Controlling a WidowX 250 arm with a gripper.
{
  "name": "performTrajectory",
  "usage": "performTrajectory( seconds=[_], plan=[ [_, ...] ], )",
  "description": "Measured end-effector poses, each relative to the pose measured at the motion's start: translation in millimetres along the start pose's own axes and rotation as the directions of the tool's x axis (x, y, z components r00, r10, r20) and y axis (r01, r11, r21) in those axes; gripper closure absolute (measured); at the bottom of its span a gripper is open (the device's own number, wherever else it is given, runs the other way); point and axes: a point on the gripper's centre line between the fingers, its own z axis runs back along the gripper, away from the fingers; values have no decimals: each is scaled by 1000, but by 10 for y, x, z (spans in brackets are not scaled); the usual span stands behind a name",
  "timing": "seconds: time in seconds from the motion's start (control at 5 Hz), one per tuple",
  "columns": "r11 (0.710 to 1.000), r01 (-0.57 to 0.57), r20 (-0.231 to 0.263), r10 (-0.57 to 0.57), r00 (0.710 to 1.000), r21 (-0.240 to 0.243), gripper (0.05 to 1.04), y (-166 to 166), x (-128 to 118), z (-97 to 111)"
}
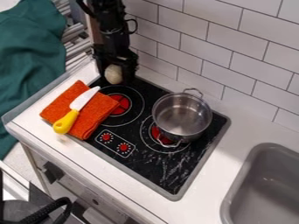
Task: Take the white object out of the pot and put on the upper left side of the stove
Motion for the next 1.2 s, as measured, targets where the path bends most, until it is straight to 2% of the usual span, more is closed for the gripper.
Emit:
performTrajectory(
  seconds=[0.2, 0.4, 0.6, 0.8, 1.2],
  plan=[
    [1000, 1, -14, -1, 1000, 2, 72, -42, -76, 34],
    [999, 21, 24, -22, 999, 39, 77, -93, -100, 303],
    [997, 37, 41, -40, 998, 70, 79, -228, -159, 553],
    [994, 35, 76, -42, 996, 103, 79, -488, -266, 866],
    [995, 4, 69, -11, 998, 100, 79, -800, -593, 891]
  ],
)
